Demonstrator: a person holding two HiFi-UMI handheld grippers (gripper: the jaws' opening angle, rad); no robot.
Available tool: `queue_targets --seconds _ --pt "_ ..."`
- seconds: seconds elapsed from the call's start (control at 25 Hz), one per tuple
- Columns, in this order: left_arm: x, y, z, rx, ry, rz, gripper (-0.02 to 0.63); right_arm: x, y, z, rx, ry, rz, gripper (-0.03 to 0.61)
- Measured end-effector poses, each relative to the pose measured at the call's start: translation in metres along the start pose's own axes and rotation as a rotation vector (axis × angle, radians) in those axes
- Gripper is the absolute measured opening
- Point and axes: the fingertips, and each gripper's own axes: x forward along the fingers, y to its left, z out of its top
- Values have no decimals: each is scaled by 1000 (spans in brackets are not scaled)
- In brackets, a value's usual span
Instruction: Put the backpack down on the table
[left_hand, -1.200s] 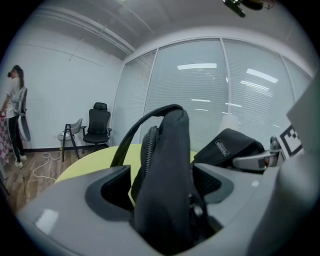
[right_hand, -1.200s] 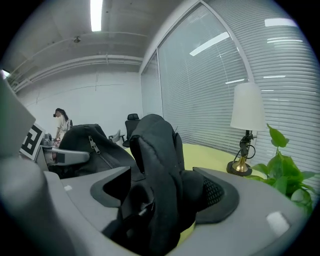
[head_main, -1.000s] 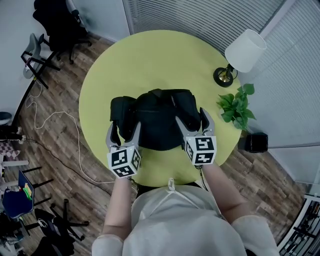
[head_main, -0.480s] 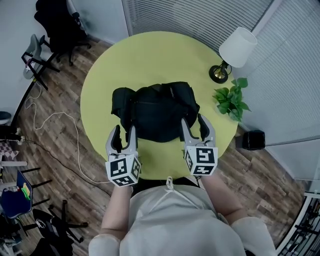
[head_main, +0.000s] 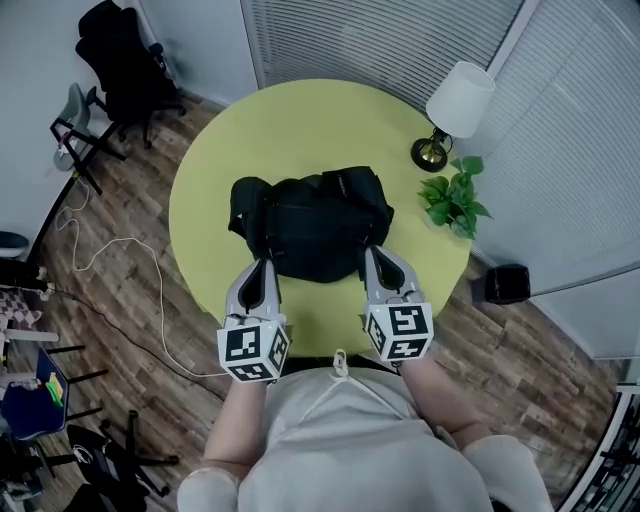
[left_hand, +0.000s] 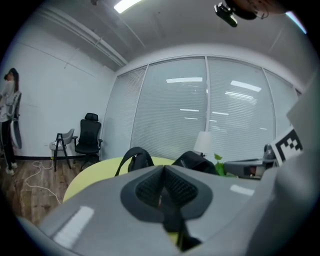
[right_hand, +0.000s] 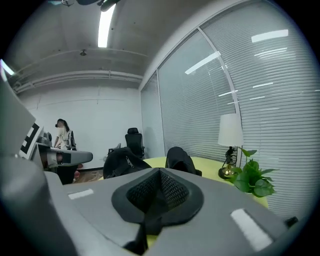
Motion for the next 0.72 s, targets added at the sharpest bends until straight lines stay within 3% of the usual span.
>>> queue_targets --seconds 0.56,0.72 --pt "0 -21 0 9 13 -37 5 -3 3 -2 -15 40 65 -2" --pt "-1 -22 1 -34 -17 -43 5 1 1 -4 -44 49 91 -2"
